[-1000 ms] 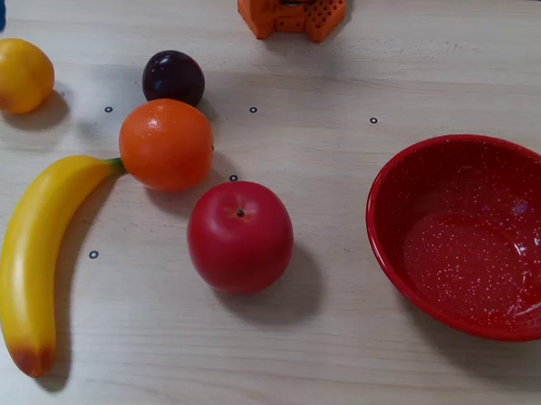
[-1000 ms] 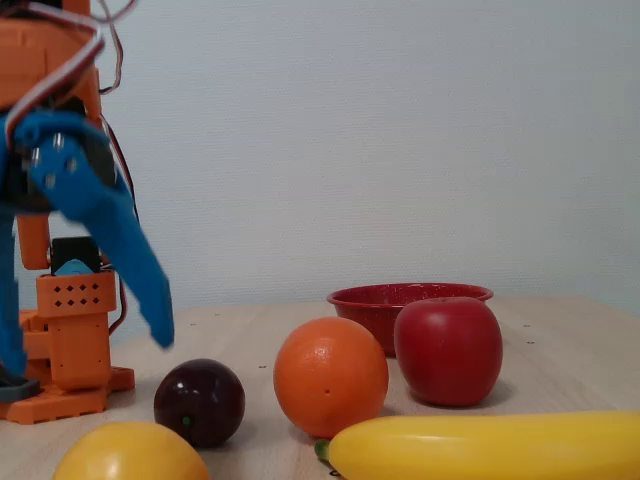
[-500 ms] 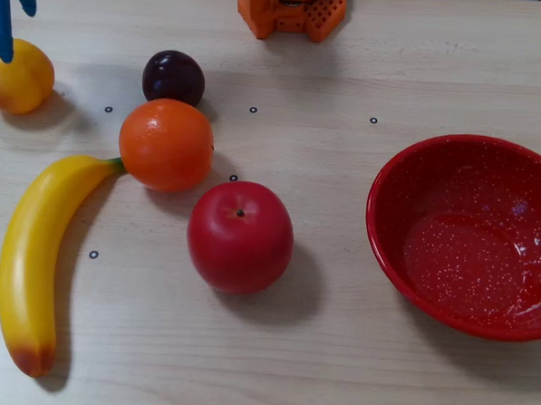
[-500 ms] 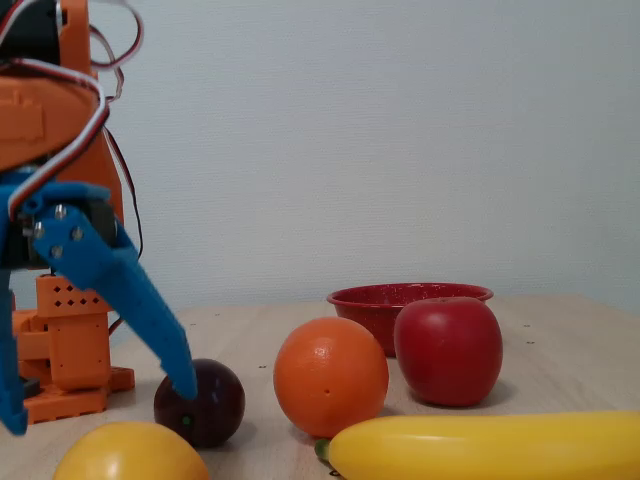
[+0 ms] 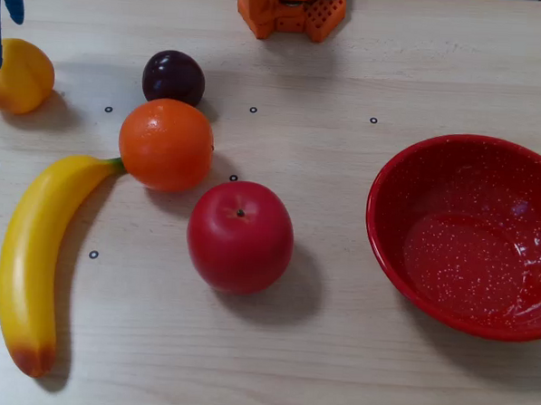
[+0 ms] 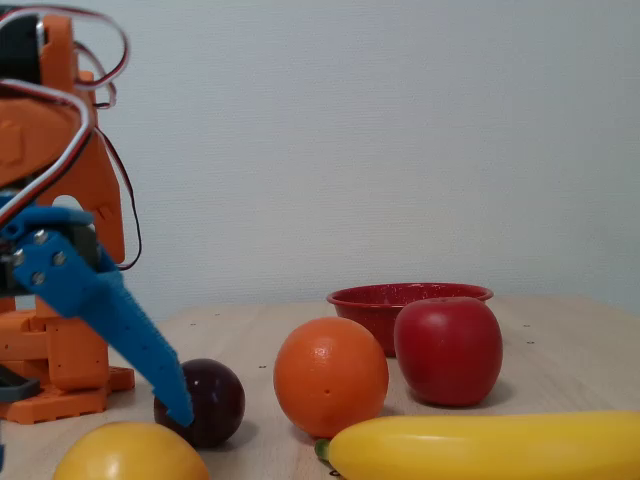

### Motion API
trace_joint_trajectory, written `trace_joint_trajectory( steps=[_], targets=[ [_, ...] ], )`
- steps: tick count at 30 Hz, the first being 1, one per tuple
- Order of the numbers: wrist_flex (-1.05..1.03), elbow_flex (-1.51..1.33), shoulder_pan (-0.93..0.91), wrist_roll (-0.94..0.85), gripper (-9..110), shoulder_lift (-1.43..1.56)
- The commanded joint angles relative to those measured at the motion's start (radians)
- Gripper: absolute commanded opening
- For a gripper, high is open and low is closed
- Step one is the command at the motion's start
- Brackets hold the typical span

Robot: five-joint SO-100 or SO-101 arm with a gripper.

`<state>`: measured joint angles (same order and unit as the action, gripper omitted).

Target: Put peach in the red bowl.

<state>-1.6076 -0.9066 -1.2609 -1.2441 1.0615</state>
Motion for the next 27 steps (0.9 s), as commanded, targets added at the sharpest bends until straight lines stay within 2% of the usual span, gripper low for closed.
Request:
trace_joint_trajectory(
  steps=[1, 27],
  targets=[
    [0.017, 0.117, -0.020, -0.038, 42, 0.049],
    [0.048, 0.133, 0.017, -0.054, 45, -0.029]
  ],
)
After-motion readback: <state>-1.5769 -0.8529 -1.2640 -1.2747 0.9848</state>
